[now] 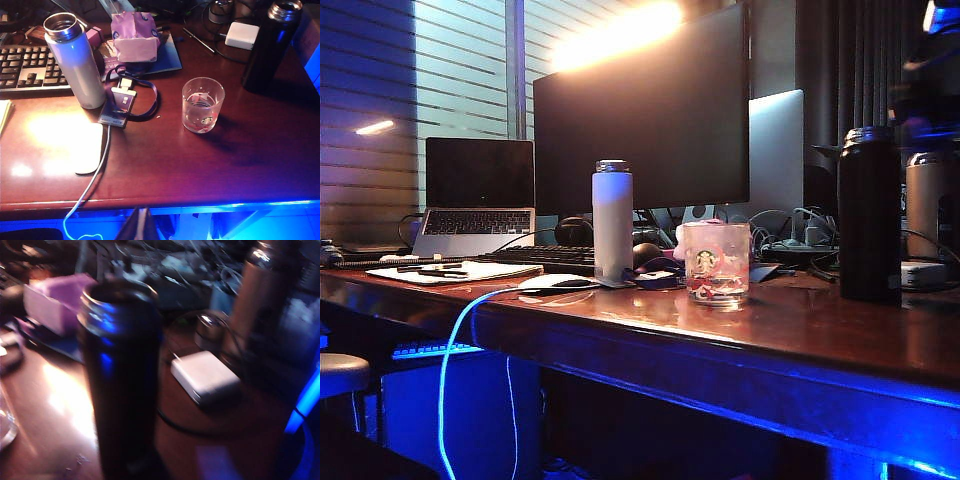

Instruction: Pick up the black thermos, pour a little water from inside into the glass cup, then place the black thermos back on the table.

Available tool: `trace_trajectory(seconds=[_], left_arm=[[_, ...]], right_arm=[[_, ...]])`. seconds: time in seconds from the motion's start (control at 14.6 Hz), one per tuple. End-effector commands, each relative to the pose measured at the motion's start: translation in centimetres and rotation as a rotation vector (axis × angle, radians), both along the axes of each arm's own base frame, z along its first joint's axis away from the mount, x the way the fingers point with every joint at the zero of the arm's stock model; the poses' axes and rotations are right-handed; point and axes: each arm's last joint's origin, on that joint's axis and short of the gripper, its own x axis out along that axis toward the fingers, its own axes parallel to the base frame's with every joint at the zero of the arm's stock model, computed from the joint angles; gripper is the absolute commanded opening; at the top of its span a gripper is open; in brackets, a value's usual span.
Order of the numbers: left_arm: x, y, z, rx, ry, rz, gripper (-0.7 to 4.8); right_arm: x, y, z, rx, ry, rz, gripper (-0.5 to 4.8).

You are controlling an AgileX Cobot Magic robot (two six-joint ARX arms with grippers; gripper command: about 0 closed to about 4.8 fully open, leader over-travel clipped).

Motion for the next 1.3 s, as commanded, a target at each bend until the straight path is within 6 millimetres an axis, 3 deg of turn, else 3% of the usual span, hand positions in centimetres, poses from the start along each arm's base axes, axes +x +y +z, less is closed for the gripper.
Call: trace_trajectory(seconds=[0.07, 0.41, 0.89, 1.3], left_arm=[[0.0, 0.0, 0.3, -0.006, -0.020, -0.003, -0.02], [0.0, 0.0, 0.3, -0.006, -0.021, -0.003, -0.02], [0.0, 0.0, 0.3, -0.006, -0.020, -0.003, -0.02], [0.0, 0.0, 0.3, -0.006, -0.020, -0.003, -0.02]], right_arm=[[1.4, 0.2, -0.2, 0.012, -0.101, 0.033, 4.79], [3.8, 0.5, -3.5, 0.068, -0.116, -0.018, 4.79], [5.0, 2.0, -5.9, 0.051, -0.157, -0.094, 4.79], [7.7, 2.3, -6.0, 0.041, -0.186, -0.079, 4.79]])
